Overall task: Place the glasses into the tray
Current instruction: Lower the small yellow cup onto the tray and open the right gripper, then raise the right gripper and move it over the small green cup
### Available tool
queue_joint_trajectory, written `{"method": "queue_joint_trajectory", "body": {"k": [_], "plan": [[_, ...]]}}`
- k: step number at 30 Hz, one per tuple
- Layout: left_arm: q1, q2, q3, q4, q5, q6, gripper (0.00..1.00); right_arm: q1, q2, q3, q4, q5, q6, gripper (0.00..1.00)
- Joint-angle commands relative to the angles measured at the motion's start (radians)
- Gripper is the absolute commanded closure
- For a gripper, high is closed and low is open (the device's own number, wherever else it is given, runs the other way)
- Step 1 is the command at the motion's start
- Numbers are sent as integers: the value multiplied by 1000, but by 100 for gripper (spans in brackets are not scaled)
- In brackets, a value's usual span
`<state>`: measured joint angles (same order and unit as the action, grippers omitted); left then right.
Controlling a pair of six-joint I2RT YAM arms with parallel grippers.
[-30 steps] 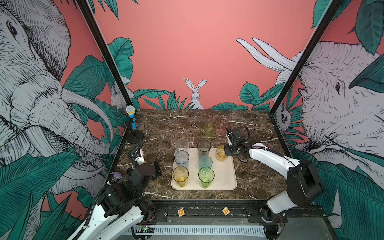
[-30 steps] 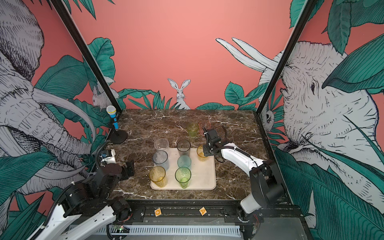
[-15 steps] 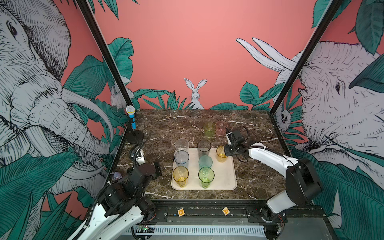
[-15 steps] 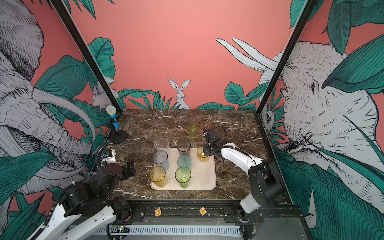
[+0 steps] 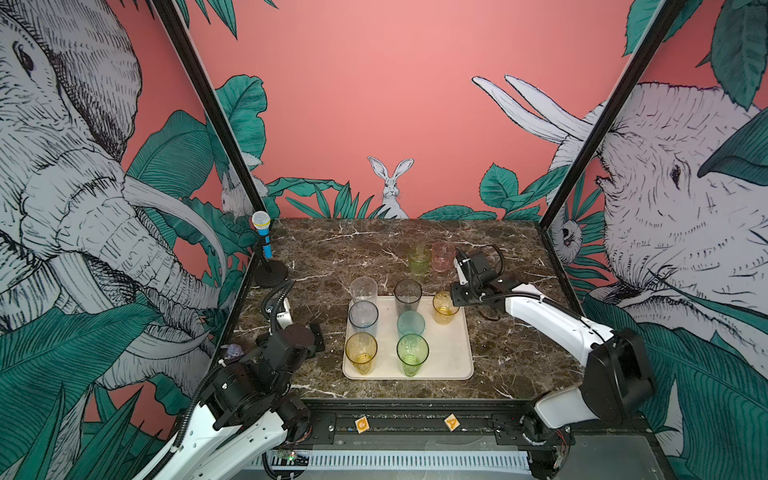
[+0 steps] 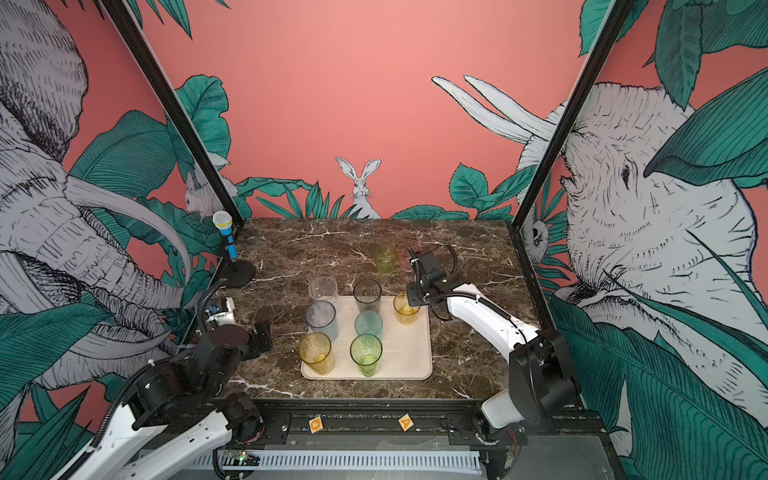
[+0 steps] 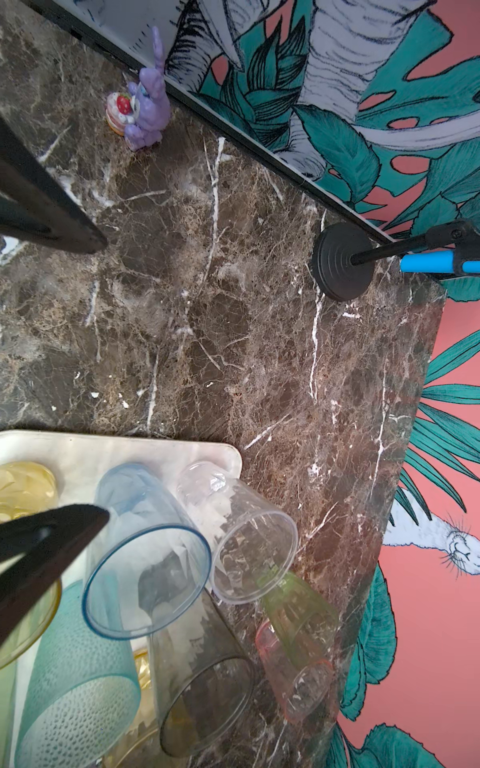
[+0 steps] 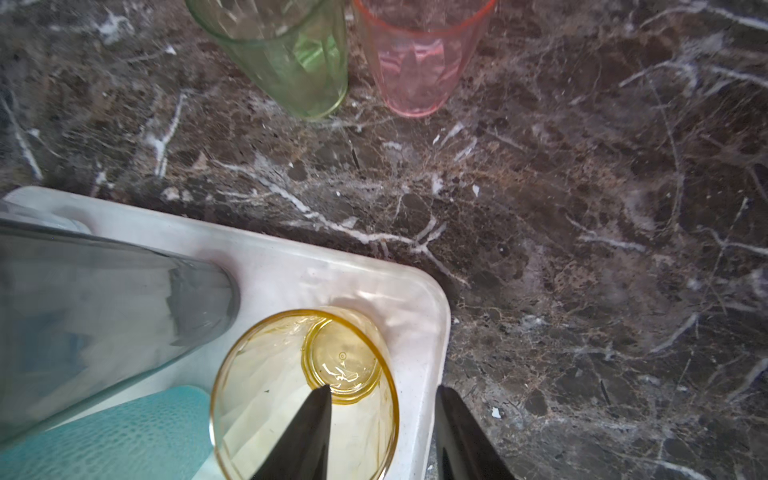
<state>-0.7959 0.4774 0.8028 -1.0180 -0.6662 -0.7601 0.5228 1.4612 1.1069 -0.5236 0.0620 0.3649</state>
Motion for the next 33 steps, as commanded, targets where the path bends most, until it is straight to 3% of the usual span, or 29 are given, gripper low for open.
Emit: {"method": "queue_joint_trajectory", "body": {"k": [1,17,33], "plan": [[-2,3,25,4,-19,-2,5,-2,-44,50,-52,-17,-9,56],[-3,7,53,31,-85,34,4,-5,-5,288,-150,16,-53,52],[-3,26,38,99,-133,70,3,-22,341,644,-167,-19,-14,49]]}}
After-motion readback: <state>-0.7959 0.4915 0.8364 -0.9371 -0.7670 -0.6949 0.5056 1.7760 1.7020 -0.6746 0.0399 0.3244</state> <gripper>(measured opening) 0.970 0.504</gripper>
